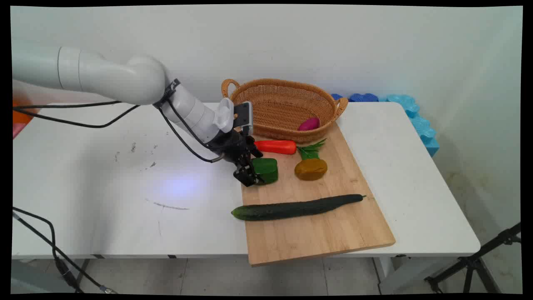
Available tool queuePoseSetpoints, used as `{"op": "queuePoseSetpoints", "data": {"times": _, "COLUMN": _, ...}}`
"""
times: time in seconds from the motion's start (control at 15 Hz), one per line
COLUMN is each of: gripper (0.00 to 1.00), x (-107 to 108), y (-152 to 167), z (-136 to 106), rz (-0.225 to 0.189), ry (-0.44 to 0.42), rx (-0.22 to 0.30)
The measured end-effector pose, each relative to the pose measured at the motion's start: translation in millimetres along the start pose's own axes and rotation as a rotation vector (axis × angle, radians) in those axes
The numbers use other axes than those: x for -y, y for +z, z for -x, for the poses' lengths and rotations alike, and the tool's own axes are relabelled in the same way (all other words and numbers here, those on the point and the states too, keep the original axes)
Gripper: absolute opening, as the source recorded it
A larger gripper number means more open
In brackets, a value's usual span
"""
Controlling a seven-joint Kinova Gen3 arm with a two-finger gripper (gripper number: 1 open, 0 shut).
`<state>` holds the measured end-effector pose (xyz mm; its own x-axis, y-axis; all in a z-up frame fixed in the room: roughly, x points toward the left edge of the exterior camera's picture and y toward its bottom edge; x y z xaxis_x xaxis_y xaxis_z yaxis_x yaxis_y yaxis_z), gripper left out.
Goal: Pick up the cucumber from the cutting board
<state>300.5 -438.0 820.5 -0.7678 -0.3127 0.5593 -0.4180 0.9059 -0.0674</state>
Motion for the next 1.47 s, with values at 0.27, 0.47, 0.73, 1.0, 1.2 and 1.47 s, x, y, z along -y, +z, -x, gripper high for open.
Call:
{"op": "queuePoseSetpoints", "data": {"times": 0.27, "gripper": 1.0, "x": 1, "y": -13, "z": -9, "rz": -0.004, "ry": -0.018, "rx": 0.004}}
{"op": "queuePoseSetpoints", "data": {"times": 0.47, "gripper": 1.0, "x": -2, "y": -25, "z": -21, "rz": -0.004, "ry": -0.032, "rx": 0.008}}
{"op": "queuePoseSetpoints", "data": {"times": 0.73, "gripper": 1.0, "x": -14, "y": -40, "z": -44, "rz": 0.005, "ry": -0.068, "rx": 0.006}}
{"op": "queuePoseSetpoints", "data": {"times": 1.0, "gripper": 1.0, "x": -27, "y": -45, "z": -63, "rz": 0.021, "ry": -0.104, "rx": -0.009}}
{"op": "queuePoseSetpoints", "data": {"times": 1.2, "gripper": 1.0, "x": -41, "y": -43, "z": -76, "rz": 0.041, "ry": -0.131, "rx": -0.025}}
{"op": "queuePoseSetpoints", "data": {"times": 1.47, "gripper": 1.0, "x": -58, "y": -35, "z": -87, "rz": 0.066, "ry": -0.141, "rx": -0.04}}
